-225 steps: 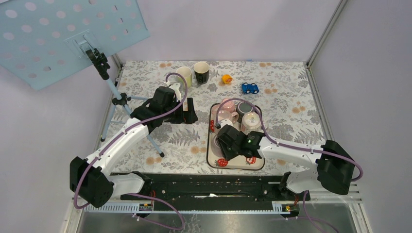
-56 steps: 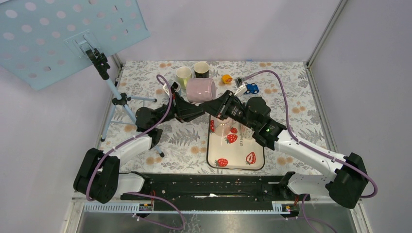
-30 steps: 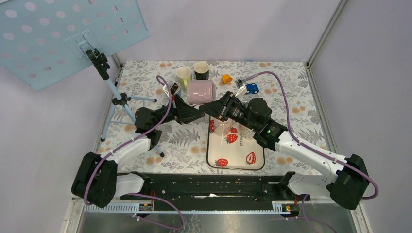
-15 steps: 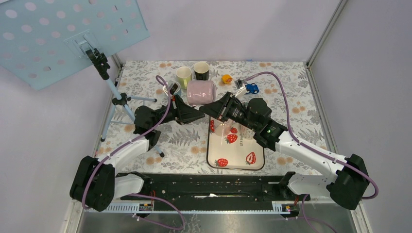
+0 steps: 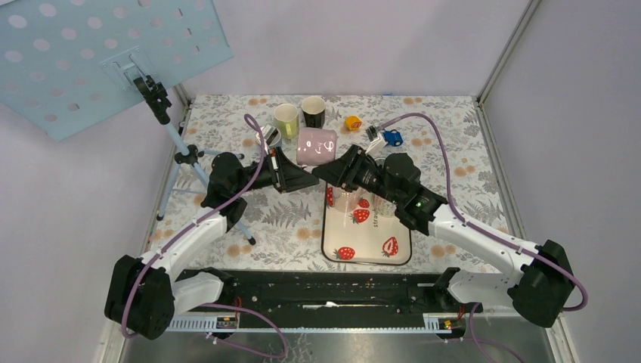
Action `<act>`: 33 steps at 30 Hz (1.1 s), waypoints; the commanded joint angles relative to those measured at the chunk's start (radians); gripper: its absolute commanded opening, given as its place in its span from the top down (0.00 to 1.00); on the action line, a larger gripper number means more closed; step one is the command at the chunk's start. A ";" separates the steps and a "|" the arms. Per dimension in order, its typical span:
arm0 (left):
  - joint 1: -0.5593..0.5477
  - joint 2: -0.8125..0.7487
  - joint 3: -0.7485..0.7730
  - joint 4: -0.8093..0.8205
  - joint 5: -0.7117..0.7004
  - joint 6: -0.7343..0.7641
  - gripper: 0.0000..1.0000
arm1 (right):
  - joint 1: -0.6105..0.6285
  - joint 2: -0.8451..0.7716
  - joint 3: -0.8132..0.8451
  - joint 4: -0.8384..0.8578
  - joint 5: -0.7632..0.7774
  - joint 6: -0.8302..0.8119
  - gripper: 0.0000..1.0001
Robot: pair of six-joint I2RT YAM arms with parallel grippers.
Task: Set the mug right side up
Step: Turn over the cup on the tray.
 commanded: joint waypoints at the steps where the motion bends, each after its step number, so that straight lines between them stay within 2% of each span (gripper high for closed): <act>1: 0.013 -0.001 0.045 -0.036 -0.060 0.078 1.00 | 0.009 -0.025 0.000 0.027 -0.052 -0.057 0.47; 10: 0.012 -0.007 0.081 -0.174 -0.087 0.166 1.00 | 0.009 -0.054 -0.010 -0.027 -0.025 -0.089 0.28; 12: 0.013 -0.011 0.093 -0.213 -0.095 0.195 1.00 | 0.009 -0.069 -0.013 -0.059 -0.011 -0.104 0.20; 14: 0.014 -0.016 0.112 -0.275 -0.111 0.240 1.00 | 0.009 -0.093 -0.028 -0.083 0.009 -0.120 0.05; 15: 0.014 -0.018 0.122 -0.308 -0.120 0.263 1.00 | 0.008 -0.105 -0.032 -0.102 0.020 -0.127 0.01; 25: 0.018 0.009 0.302 -0.770 -0.305 0.576 1.00 | 0.009 -0.249 -0.037 -0.316 0.140 -0.227 0.00; 33: 0.008 0.113 0.404 -0.965 -0.462 0.725 1.00 | 0.009 -0.338 -0.010 -0.454 0.266 -0.327 0.00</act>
